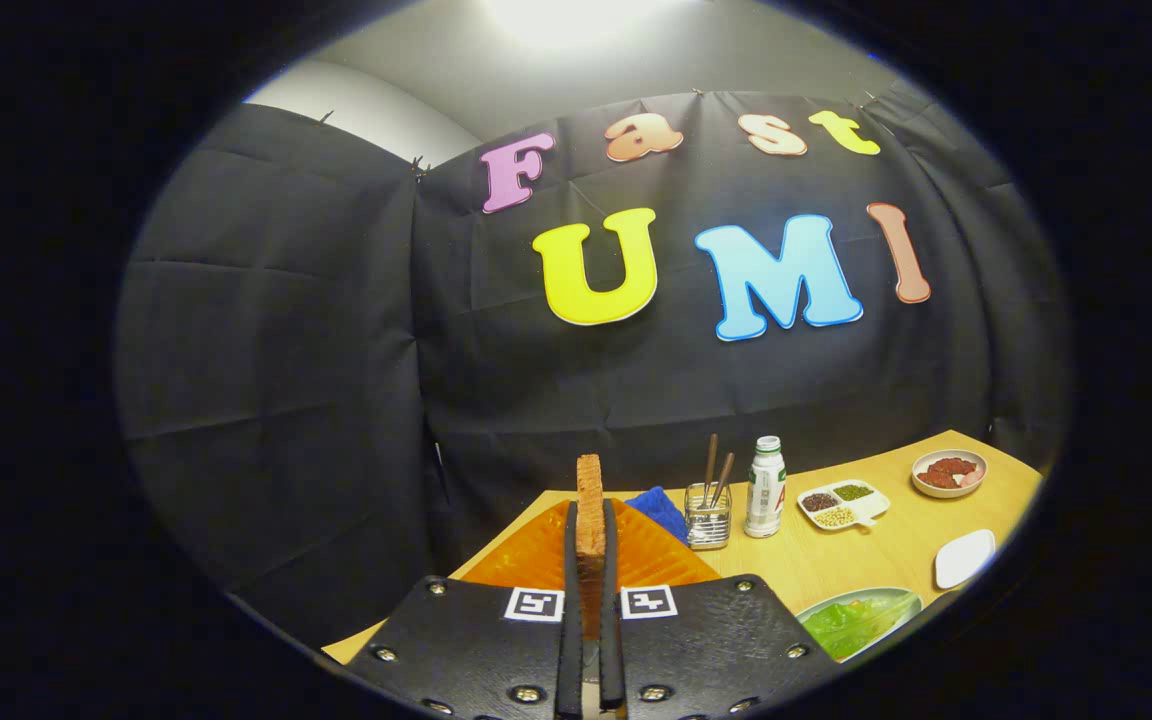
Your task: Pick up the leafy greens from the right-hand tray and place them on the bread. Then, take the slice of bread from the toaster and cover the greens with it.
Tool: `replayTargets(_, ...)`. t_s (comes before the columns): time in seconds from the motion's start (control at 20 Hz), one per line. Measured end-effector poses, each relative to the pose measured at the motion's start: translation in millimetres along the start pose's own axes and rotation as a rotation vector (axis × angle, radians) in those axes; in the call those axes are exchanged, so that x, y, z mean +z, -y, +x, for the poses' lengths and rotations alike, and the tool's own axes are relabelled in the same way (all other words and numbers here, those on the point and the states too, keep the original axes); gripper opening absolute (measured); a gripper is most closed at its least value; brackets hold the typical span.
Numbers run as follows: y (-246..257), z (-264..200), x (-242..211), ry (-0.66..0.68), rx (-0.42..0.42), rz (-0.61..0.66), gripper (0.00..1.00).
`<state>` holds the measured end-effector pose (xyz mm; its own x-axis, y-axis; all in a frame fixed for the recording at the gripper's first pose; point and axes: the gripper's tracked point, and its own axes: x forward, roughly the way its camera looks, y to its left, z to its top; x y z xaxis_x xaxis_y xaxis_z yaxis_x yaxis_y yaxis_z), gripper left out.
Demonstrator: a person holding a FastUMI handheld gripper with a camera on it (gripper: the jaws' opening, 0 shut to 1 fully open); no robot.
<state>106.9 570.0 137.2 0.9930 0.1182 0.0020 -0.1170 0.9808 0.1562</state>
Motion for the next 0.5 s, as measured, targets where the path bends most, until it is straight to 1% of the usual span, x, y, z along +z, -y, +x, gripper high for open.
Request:
replayTargets(0.15, 34, -13, 7, 0.009, -0.005, 0.005, 0.07)
replayTargets(0.3, 70, -24, 3, 0.010, -0.025, -0.013, 0.07)
replayTargets(0.5, 113, -36, -29, -0.037, -0.038, -0.041, 0.07)
